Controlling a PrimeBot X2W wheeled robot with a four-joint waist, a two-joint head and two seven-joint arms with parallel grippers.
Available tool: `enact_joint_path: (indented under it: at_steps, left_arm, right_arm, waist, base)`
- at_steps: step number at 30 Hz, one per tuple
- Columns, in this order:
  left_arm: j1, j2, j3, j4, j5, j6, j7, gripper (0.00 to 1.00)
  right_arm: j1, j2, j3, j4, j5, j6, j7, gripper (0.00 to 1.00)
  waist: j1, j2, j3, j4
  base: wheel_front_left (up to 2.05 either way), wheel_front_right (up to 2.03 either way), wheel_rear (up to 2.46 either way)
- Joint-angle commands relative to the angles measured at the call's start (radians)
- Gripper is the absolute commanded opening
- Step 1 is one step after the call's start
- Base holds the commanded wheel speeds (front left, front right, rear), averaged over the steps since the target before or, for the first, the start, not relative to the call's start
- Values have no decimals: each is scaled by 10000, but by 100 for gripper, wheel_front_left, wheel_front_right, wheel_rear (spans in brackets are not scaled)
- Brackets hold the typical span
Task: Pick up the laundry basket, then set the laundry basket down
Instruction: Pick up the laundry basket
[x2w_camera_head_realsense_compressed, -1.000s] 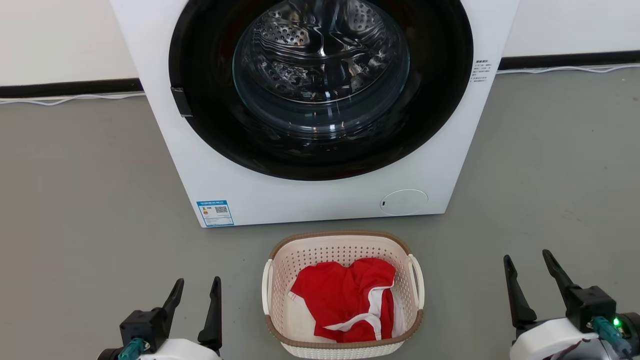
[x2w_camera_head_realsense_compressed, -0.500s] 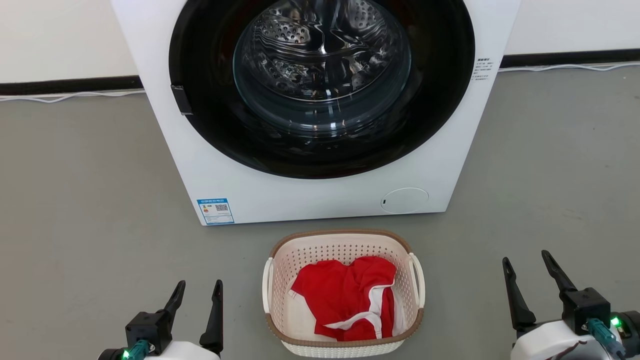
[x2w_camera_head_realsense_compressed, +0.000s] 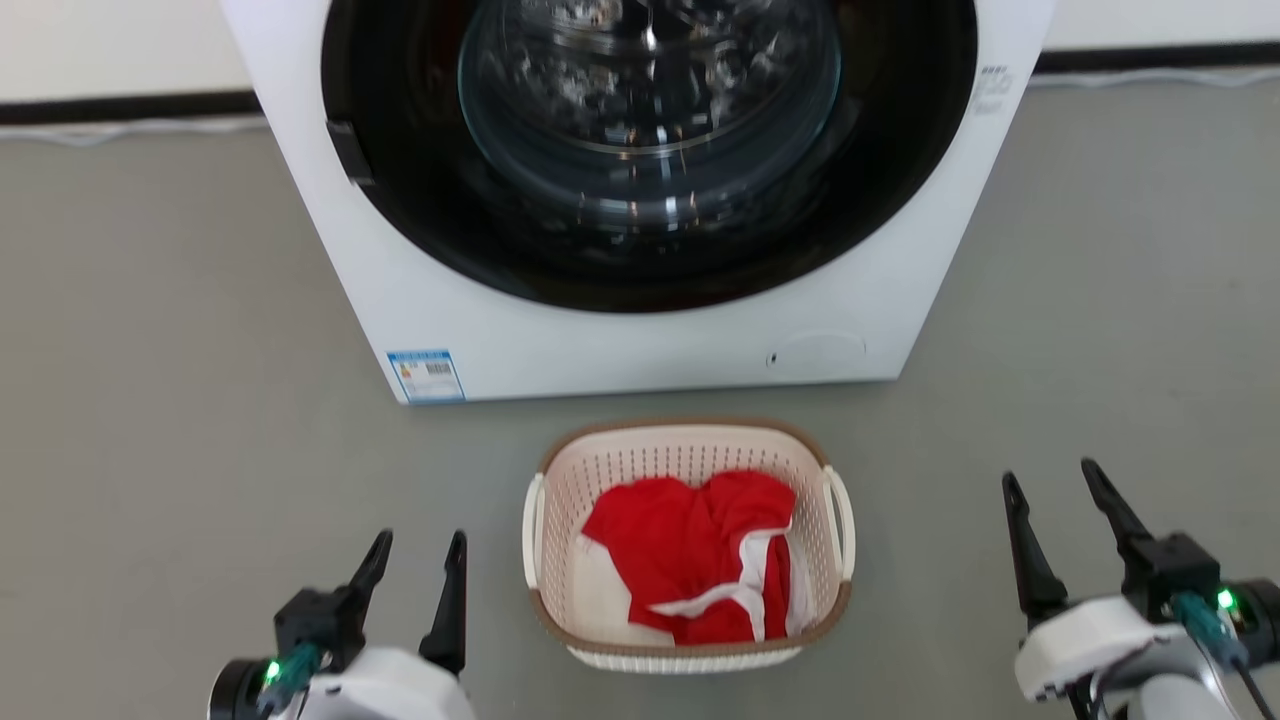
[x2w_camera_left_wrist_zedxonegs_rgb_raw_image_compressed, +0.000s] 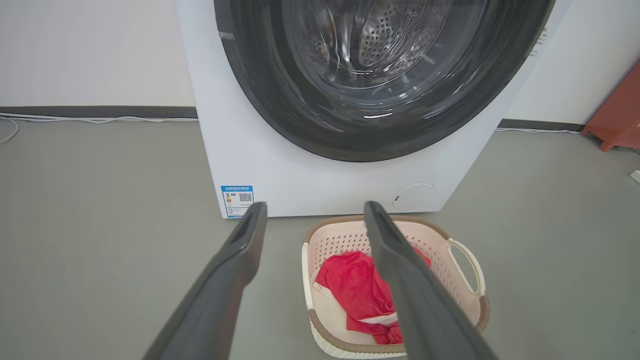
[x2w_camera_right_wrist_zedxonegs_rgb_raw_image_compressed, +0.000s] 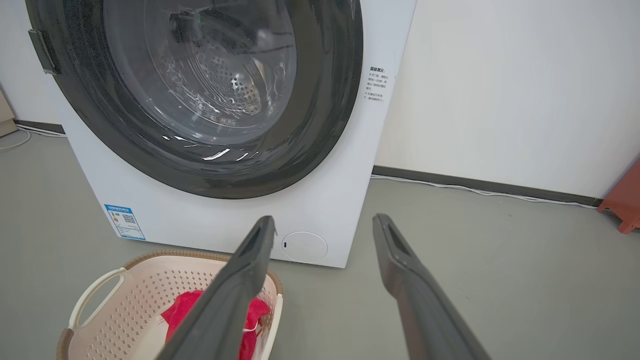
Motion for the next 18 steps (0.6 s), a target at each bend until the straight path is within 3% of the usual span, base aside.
enact_joint_path:
  at_steps: [1,9,18]
  left_arm:
    - [-644,96,190,-103,-7,141,-105,100]
    - [-2439,96,-754,1545,-141,997,-105,100]
    - [-4013,96,-1422,3043,-514,1517,-105,100]
  right_arm:
    - [-542,-67,200,-56,28,63,-137,100]
    - [-2290,-177,413,2293,-176,63,-138,100]
    - [-3994,-301,882,3883,-61,63,-138,100]
  waist:
    - [0,-1,383,-23]
    - [0,-1,2092,-98]
    - [0,-1,3680,-246]
  base:
    - [0,0,0]
    - [0,0,0]
    - [0,0,0]
